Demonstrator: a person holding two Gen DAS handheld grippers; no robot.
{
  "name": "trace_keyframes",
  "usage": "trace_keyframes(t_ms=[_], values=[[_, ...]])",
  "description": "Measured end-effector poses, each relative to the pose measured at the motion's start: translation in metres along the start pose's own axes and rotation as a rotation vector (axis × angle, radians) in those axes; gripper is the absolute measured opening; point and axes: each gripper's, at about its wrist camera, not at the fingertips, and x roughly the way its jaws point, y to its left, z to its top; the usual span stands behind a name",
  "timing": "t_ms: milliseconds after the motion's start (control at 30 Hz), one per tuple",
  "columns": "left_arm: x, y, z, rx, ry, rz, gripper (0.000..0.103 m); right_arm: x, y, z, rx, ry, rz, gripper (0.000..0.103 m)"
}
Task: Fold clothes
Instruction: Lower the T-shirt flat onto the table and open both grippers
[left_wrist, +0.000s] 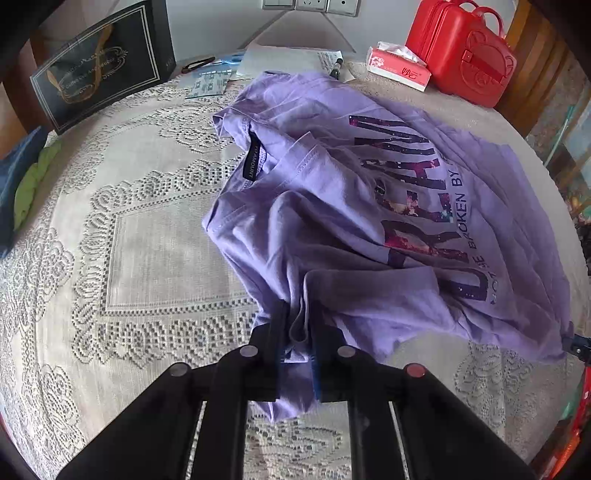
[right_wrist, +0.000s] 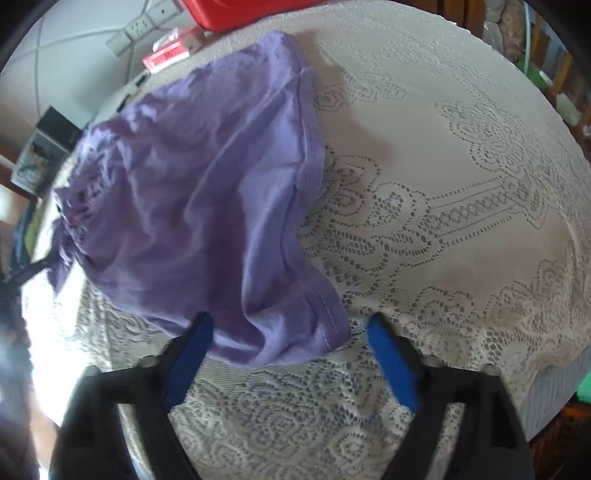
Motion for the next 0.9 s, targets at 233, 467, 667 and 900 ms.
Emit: trace_keyframes(t_ms=[233, 467, 667, 900], values=[[-0.041, 0.013, -0.047, -0.017, 0.053, -0.010, 0.011, -0.022, 0.002, -0.007, -0.050, 0.020, -0.006, 0.009], [-0.055, 0.016, -0.045, -0.030, 0.013, -0.018, 0.025, -0.022, -0.015, -0.011, 0.029, 0.030, 0.059, 0.016], [-0.037, -0.006, -0.009, 0.014, -0.052, -0.021, 0.063, -0.023, -0.009, -0.009, 0.016, 0.011, 0.077, 0.030], [0.010, -0.019, 0.002, -0.004, 0.001, 0.039, 0.058, -0.020, -0.012, -0.016, 0.021, 0.025, 0.068, 0.027]])
